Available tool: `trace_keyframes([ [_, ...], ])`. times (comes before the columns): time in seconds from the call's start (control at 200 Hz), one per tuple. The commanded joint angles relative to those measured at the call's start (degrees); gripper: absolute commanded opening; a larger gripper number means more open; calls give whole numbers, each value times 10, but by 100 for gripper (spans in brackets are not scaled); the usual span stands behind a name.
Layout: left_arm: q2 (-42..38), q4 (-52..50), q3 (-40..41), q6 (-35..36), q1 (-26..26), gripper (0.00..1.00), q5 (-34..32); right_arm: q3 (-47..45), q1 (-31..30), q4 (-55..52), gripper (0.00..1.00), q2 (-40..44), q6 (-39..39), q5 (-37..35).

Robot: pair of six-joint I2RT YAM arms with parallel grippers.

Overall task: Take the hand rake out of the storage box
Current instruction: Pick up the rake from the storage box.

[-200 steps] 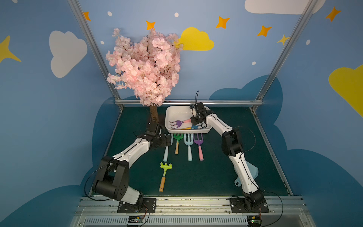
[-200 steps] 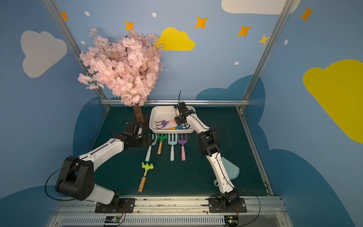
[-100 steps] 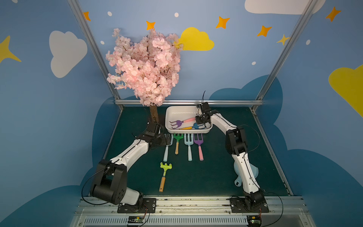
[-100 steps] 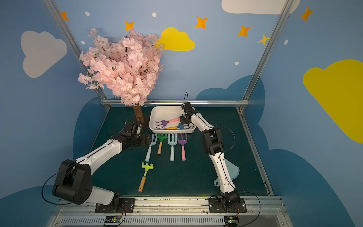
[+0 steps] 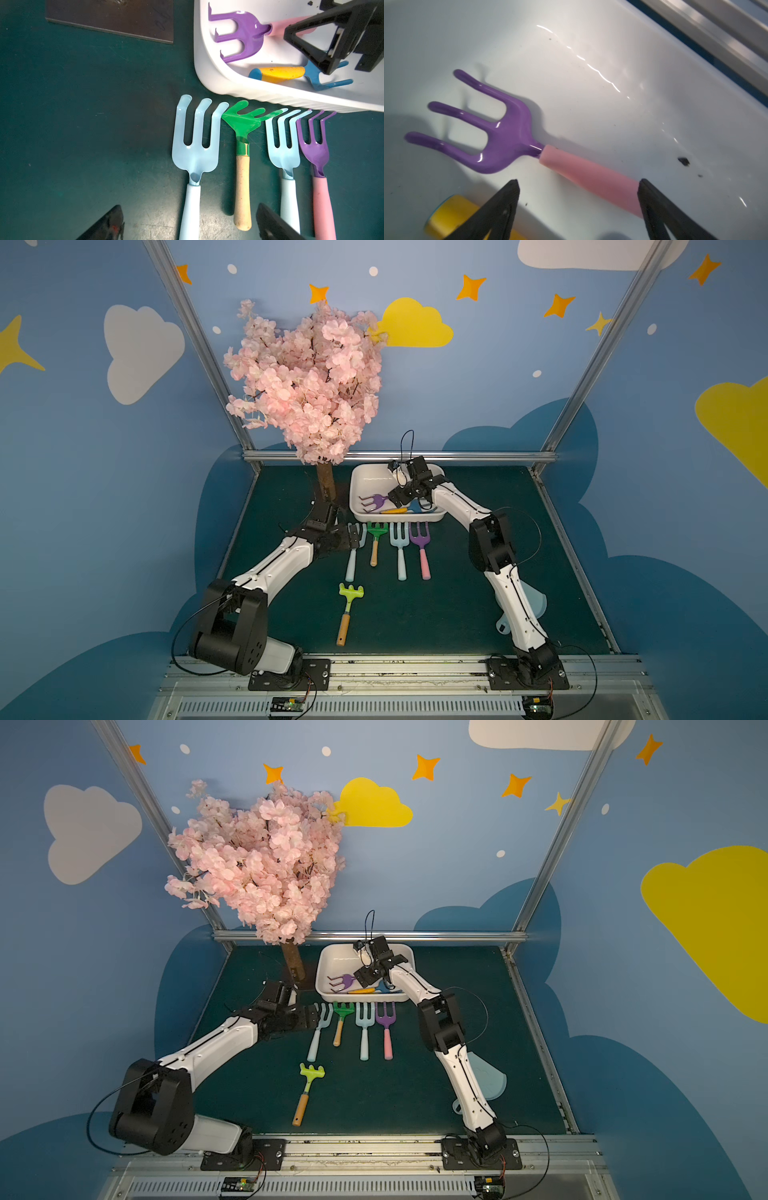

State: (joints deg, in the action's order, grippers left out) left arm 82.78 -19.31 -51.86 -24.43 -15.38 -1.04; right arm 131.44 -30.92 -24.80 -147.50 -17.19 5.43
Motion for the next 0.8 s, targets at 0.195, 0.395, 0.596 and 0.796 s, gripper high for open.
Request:
trace_keyframes([
  [0.195,11,7,-1,3,3,100,-6,105,19,-70,93,-67,-167,99],
  [0.395,23,9,-5,1,3,100,-1,157,21,-114,87,-114,-191,58],
  [0.596,28,10,-8,0,7,100,1,141,28,-107,46,-101,-187,59],
  [0.796,35,10,-12,3,7,100,2,101,33,-76,28,-74,-169,38],
])
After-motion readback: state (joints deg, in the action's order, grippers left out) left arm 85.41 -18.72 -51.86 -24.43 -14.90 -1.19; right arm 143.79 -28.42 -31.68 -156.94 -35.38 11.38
